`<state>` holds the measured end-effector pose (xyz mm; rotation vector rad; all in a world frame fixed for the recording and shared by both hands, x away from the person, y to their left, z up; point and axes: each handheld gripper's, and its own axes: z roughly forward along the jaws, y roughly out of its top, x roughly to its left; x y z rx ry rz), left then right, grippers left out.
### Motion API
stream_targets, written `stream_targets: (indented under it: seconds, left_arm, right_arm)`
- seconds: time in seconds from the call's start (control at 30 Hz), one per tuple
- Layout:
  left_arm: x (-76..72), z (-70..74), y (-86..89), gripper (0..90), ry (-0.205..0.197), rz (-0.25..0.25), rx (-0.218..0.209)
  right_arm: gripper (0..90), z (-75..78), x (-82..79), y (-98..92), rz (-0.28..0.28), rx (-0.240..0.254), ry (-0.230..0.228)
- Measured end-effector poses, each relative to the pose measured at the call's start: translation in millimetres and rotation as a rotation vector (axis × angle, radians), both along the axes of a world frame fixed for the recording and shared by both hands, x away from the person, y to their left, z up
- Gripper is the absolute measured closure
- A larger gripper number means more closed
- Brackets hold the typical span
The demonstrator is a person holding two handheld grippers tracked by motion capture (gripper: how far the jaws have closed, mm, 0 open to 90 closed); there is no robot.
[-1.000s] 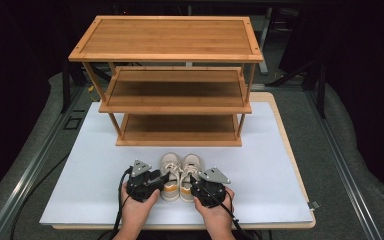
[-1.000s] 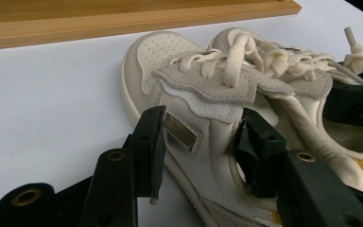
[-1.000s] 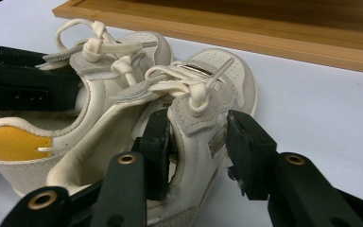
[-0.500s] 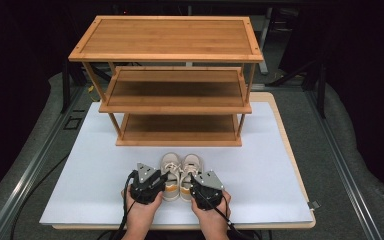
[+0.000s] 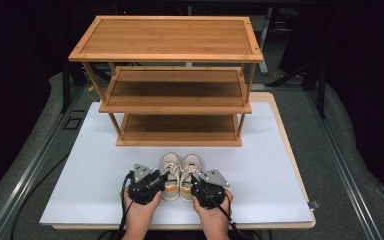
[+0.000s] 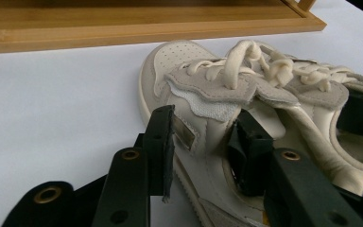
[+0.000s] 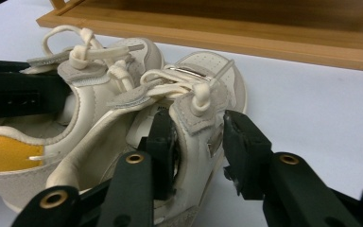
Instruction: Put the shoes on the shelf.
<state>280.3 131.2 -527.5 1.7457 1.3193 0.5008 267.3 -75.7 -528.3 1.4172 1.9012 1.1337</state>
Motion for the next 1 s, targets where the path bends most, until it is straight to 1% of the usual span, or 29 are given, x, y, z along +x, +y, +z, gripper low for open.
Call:
stream_targets:
  seconds: [0.07, 0.1, 0.13, 0.17, 0.23, 0.27, 0.3, 0.33, 0.37, 0.4, 0.43, 0.47, 0.5, 0.53, 0.6, 0.7, 0.77, 0.8, 0.87, 0.97, 1.0]
  left_arm:
    - [0.5, -0.3, -0.3, 62.4, 0.01, 0.005, -0.009]
    - [0.0, -0.2, -0.7, 63.3, 0.009, 0.006, -0.008]
    - [-0.2, -0.7, -1.2, 64.2, 0.006, 0.012, -0.016]
    - [-0.7, -1.3, -1.5, 65.1, 0.006, 0.02, -0.032]
    - [-1.0, -2.2, -1.4, 66.4, 0.008, 0.03, -0.054]
    - [-2.0, -2.8, -1.3, 66.9, 0.011, 0.04, -0.072]
    - [-2.8, -4.2, -1.4, 67.5, 0.003, 0.047, -0.086]
    - [-3.7, -5.7, -0.5, 67.7, 0.002, 0.057, -0.111]
    - [-3.8, -6.5, 0.0, 67.8, 0.0, 0.06, -0.124]
    - [-4.1, -7.3, 0.2, 67.8, 0.0, 0.066, -0.137]
    - [-4.6, -8.2, -0.3, 67.9, -0.004, 0.077, -0.15]
    - [-4.8, -8.6, -1.0, 68.3, -0.005, 0.085, -0.153]
    - [-5.1, -8.9, -1.5, 68.6, -0.01, 0.095, -0.159]
    - [-5.6, -9.8, -1.4, 68.7, -0.009, 0.106, -0.177]
    - [-5.7, -9.9, -1.9, 69.3, -0.011, 0.108, -0.173]
    - [-5.0, -10.7, -1.1, 69.7, -0.011, 0.115, -0.197]
    - [-5.2, -11.4, -0.9, 69.8, -0.011, 0.123, -0.211]
    - [-5.0, -11.6, -1.6, 69.9, -0.016, 0.123, -0.206]
    - [-4.9, -11.7, -1.1, 70.0, -0.013, 0.126, -0.216]
    - [-5.0, -11.3, -1.9, 70.1, -0.014, 0.124, -0.207]
    - [-4.9, -11.1, -2.2, 70.2, -0.014, 0.122, -0.205]
  right_arm:
    - [64.3, 0.0, -0.3, 1.4, 0.0, -0.008, -0.004]
    - [65.0, -0.5, -0.9, 2.4, -0.023, -0.026, -0.01]
    - [65.8, -1.1, -1.1, 3.1, -0.019, -0.021, -0.015]
    - [66.8, -1.5, -0.8, 3.2, -0.003, -0.013, -0.018]
    - [69.3, -1.6, -1.1, 2.9, -0.014, 0.0, -0.014]
    - [70.5, -2.3, -1.5, 3.1, -0.014, 0.008, -0.02]
    - [71.6, -3.6, -2.8, 3.4, -0.024, 0.022, -0.03]
    - [72.0, -5.0, -3.7, 3.1, -0.036, 0.036, -0.036]
    - [72.4, -6.3, -4.0, 1.6, -0.043, 0.06, -0.039]
    - [72.6, -6.2, -4.4, 0.7, -0.045, 0.068, -0.028]
    - [72.9, -7.8, -4.0, -0.4, -0.05, 0.102, -0.037]
    - [73.1, -9.0, -4.2, -1.5, -0.053, 0.138, -0.036]
    - [73.2, -10.0, -4.2, -2.1, -0.057, 0.161, -0.04]
    - [73.4, -10.6, -4.8, -2.9, -0.064, 0.178, -0.036]
    - [73.7, -12.1, -5.5, -2.4, -0.075, 0.197, -0.049]
    - [73.8, -12.2, -5.4, -2.6, -0.083, 0.201, -0.048]
    - [73.9, -12.4, -5.1, -3.5, -0.087, 0.217, -0.043]
    - [73.9, -12.4, -5.2, -3.4, -0.083, 0.214, -0.046]
    - [74.0, -12.6, -5.3, -3.3, -0.086, 0.218, -0.045]
    - [74.1, -12.8, -5.4, -3.3, -0.089, 0.226, -0.046]
    - [74.2, -12.4, -5.8, -3.2, -0.086, 0.216, -0.044]
